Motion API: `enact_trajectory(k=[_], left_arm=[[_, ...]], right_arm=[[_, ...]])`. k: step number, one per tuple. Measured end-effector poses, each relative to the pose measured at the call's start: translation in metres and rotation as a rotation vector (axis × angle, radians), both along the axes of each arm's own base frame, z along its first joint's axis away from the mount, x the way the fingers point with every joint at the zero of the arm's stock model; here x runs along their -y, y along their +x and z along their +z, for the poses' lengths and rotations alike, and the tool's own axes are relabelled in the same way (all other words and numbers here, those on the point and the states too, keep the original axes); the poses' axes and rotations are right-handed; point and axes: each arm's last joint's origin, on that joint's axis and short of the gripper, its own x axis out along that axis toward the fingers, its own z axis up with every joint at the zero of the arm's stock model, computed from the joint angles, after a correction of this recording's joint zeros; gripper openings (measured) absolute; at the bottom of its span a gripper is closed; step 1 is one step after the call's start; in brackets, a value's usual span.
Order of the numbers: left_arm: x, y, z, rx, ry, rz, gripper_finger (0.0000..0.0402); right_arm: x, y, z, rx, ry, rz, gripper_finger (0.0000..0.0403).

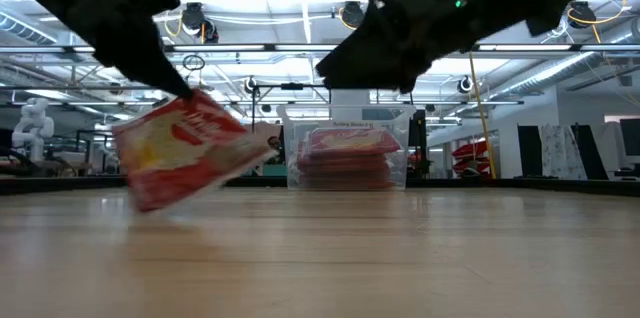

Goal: Sort popcorn bags into baskets
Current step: Put the popcorn bags into the transparent bin

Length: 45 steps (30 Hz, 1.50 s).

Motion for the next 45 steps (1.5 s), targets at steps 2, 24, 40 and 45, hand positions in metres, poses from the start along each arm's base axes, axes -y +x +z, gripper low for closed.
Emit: enact_trajectory(k=[2, 24, 40, 45], left_arm=[[-0.003, 0.002, 0.002, 0.035, 0.035, 0.049, 0.0001], [-0.007, 0.016, 0.022, 0.256, 0.113, 0.102, 0.0001], [-0.006, 0.018, 0.026, 0.278, 0.14, 0.053, 0.0019], [-0.006, 0.017, 0.023, 0.252, 0.131, 0.05, 0.0084]], right_arm=[[-0.001, 0.005, -0.009, 0.014, 0.004, 0.0, 0.0191], [0.026, 0.027, -0.061, 0.05, 0.054, -0.047, 0.0133], [0.042, 0.027, -0.053, 0.004, -0.088, 0.036, 0.0004], [0.047, 0.019, -0.037, -0.069, -0.097, 0.078, 0.0001]])
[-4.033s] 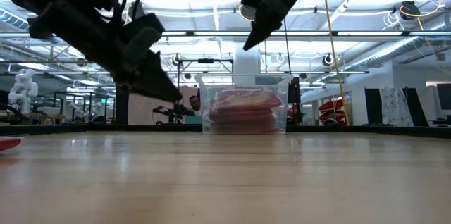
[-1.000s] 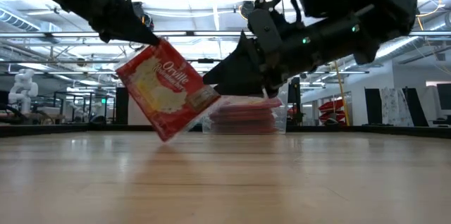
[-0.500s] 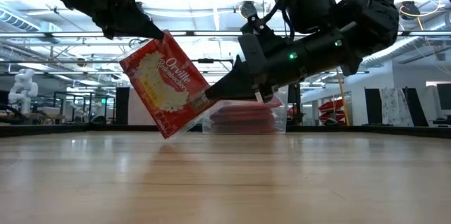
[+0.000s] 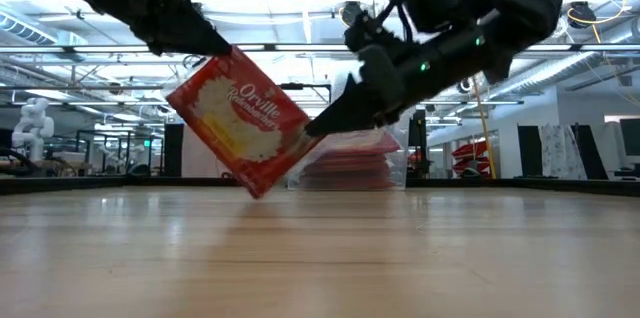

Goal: Sort popcorn bags into baskets
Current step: Put the popcorn bags into the transparent bin

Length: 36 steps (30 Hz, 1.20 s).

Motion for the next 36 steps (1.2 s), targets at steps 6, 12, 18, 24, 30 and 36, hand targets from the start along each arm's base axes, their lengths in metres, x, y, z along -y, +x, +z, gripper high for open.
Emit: enact_trajectory(k=[6, 12, 18, 24, 30, 36], left_arm=[[-0.001, -0.001, -0.001, -0.003, -0.03, 0.023, 0.017], [-0.002, 0.0, -0.001, 0.002, -0.043, 0.009, 0.0223], [-0.013, 0.007, 0.003, 0.019, -0.11, -0.144, 0.0248], [-0.033, 0.013, -0.013, -0.094, -0.167, -0.165, 0.0244], [-0.037, 0.029, -0.036, -0.166, -0.165, -0.223, 0.0203], [-0.039, 0.039, -0.039, -0.126, -0.103, -0.276, 0.0089]], right_arm=[[0.002, -0.014, 0.023, -0.08, -0.055, 0.022, 0.0001], [0.002, -0.024, 0.037, -0.114, -0.099, 0.044, 0.0], [0.003, -0.025, 0.042, -0.111, -0.143, 0.066, 0.0], [0.002, -0.026, 0.041, -0.115, -0.144, 0.067, 0.0], [0.003, -0.026, 0.041, -0.115, -0.141, 0.064, 0.0], [0.005, -0.026, 0.04, -0.127, -0.151, 0.063, 0.0]])
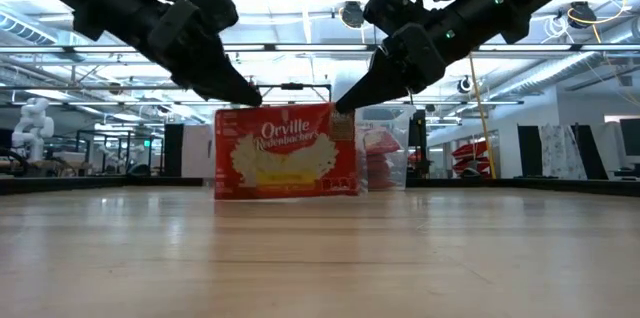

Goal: Sort popcorn bags into baskets
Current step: Put the popcorn bags into the transparent bin

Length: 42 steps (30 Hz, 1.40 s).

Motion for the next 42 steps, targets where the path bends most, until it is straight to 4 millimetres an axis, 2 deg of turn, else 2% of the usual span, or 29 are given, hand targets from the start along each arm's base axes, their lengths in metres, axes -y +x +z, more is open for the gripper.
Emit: enact_trajectory(k=[4, 7, 11, 18, 21, 26, 28, 31, 34, 39, 42], left_arm=[[-0.01, 0.0, 0.001, 0.008, -0.006, 0.006, 0.0012], [-0.017, 0.0, 0.003, 0.025, -0.035, 0.019, 0.0016], [-0.022, 0.0, 0.003, 0.026, -0.04, 0.054, 0.0063], [-0.026, 0.003, 0.001, 0.039, -0.056, 0.095, 0.0188], [-0.024, 0.006, 0.004, 0.088, -0.115, 0.054, 0.0233], [-0.021, 0.01, -0.007, 0.046, -0.153, 0.038, 0.0266], [-0.021, 0.011, -0.015, 0.005, -0.159, 0.05, 0.0258], [-0.021, 0.013, -0.023, -0.028, -0.147, 0.074, 0.0222], [-0.022, 0.013, -0.025, -0.036, -0.143, 0.078, 0.0159], [-0.021, 0.011, -0.02, -0.022, -0.121, 0.062, 0.0031], [-0.022, 0.01, -0.017, -0.013, -0.116, 0.066, 0.0024]], right_arm=[[0.007, -0.002, 0.005, -0.001, -0.028, -0.009, 0.0007], [0.014, -0.004, 0.011, 0.014, -0.034, -0.029, 0.0011], [0.018, -0.005, 0.01, -0.005, -0.02, -0.019, 0.0004], [0.016, -0.007, 0.006, -0.05, -0.025, 0.021, 0.0001], [0.015, -0.007, 0.006, -0.047, -0.033, 0.03, 0.0001], [0.015, -0.007, 0.006, -0.048, -0.03, 0.027, 0.0], [0.015, -0.007, 0.006, -0.047, -0.029, 0.027, 0.0], [0.015, -0.007, 0.006, -0.047, -0.023, 0.023, 0.0], [0.015, -0.007, 0.006, -0.048, -0.013, 0.016, 0.0], [0.016, -0.007, 0.008, -0.039, -0.031, -0.008, 0.0006], [0.018, -0.012, 0.014, -0.043, -0.076, -0.037, 0.0025]])
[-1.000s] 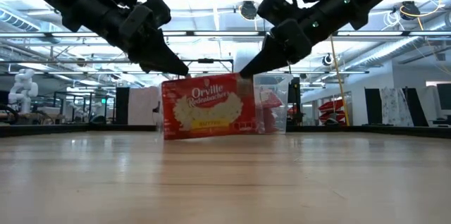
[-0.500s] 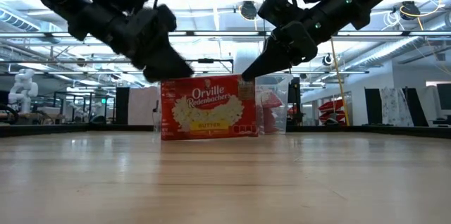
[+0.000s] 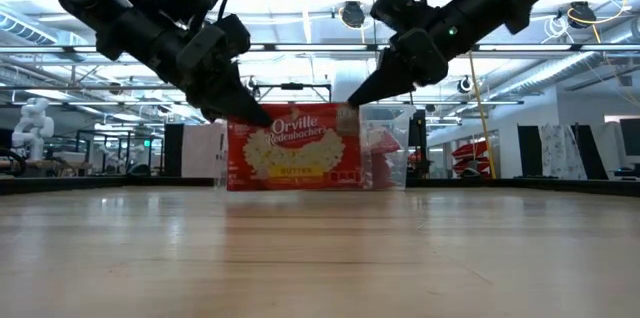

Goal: Sort popcorn bags into baskets
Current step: Put the popcorn bags into the transparent bin

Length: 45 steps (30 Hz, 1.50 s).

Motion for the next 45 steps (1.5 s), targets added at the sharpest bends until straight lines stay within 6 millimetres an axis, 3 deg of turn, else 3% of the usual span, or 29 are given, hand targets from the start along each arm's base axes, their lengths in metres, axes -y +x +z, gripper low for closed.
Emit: enact_trajectory(k=[8, 13, 17, 24, 31, 39, 45], left_arm=[[-0.013, 0.001, 0.025, 0.017, 0.049, 0.004, 0.0019], [-0.029, 0.015, 0.062, -0.028, 0.118, -0.017, 0.002], [-0.042, 0.021, 0.093, -0.032, 0.21, -0.034, 0.0029], [-0.068, 0.027, 0.145, 0.019, 0.349, -0.017, 0.0019], [-0.103, 0.035, 0.182, 0.049, 0.395, -0.01, 0.0029], [-0.165, 0.061, 0.192, 0.074, 0.315, 0.006, 0.0021], [-0.202, 0.079, 0.176, 0.081, 0.141, -0.023, 0.0031]], right_arm=[[0.005, -0.03, 0.041, 0.026, -0.111, -0.066, 0.0104], [0.005, -0.046, 0.056, 0.036, -0.12, -0.069, 0.0133], [0.005, -0.052, 0.057, 0.015, -0.101, -0.076, 0.0136], [-0.001, -0.07, 0.026, -0.005, -0.042, -0.078, 0.0131], [-0.005, -0.086, -0.012, 0.098, 0.07, -0.03, 0.013], [-0.009, -0.105, -0.039, 0.18, 0.088, 0.006, 0.013], [-0.013, -0.11, -0.045, 0.18, 0.105, 0.022, 0.013]])
